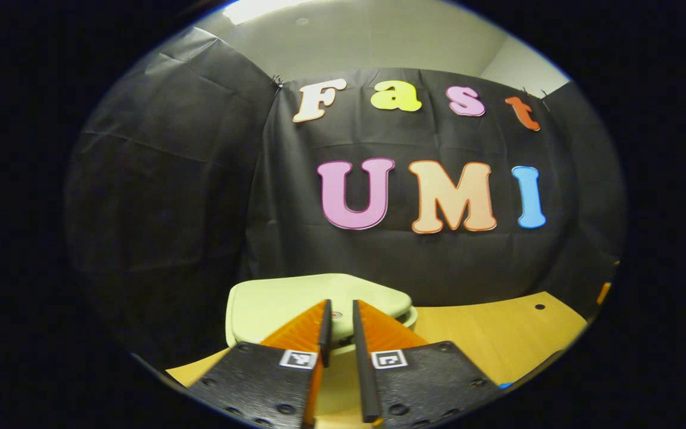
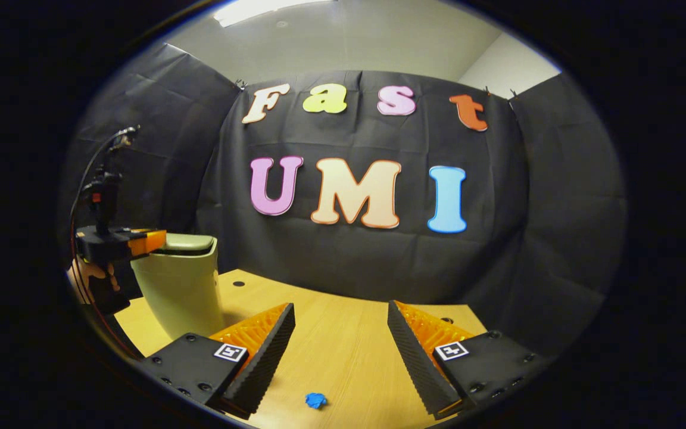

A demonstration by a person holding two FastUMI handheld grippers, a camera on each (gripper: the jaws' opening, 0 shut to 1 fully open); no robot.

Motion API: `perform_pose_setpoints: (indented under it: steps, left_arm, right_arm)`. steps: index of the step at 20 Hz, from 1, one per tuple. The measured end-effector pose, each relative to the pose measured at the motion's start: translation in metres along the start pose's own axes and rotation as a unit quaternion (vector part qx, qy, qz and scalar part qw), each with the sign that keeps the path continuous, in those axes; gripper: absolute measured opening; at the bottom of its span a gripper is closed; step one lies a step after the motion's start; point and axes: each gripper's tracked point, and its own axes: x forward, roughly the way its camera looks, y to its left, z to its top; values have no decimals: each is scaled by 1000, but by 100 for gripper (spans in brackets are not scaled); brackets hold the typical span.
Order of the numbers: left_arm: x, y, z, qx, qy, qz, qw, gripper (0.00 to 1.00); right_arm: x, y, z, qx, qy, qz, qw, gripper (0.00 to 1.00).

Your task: Press the lid of the desktop garbage bin to open it, pick up the crumpled paper on the desktop and throw it into the bin, then pick up the pop can on the desktop and drop it into the bin, and finally close the garbage bin lid.

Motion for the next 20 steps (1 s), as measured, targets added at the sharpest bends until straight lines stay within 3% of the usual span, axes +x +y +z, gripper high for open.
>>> perform_pose_setpoints:
  steps: [4, 5, 6, 8, 14, 15, 16, 20]
  left_arm:
    - [-20, -18, 30, 16, -32, -24, 999, 70]
    - [-28, -22, 36, 11, -35, -29, 999, 73]
    - [-35, -24, 42, 7, -41, -29, 999, 85]
    - [-48, -26, 54, 6, -52, -28, 998, 95]
    - [-75, -10, 67, 23, -58, -8, 998, 99]
    - [-80, -5, 67, 24, -56, -2, 998, 95]
    - [-84, 1, 67, 26, -53, 5, 998, 99]
    - [-98, 24, 69, 37, -51, 31, 997, 95]
  right_arm:
    - [16, 3, -48, 15, 64, 20, 998, 99]
    - [20, 5, -61, 17, 81, 26, 996, 99]
    - [23, 7, -76, 17, 99, 32, 994, 99]
    - [31, 15, -108, 14, 139, 48, 989, 99]
    - [50, 30, -191, -10, 242, 68, 968, 99]
    - [52, 30, -201, -12, 257, 68, 964, 99]
    - [53, 30, -211, -13, 271, 66, 960, 100]
    - [62, 34, -235, -26, 307, 62, 949, 99]
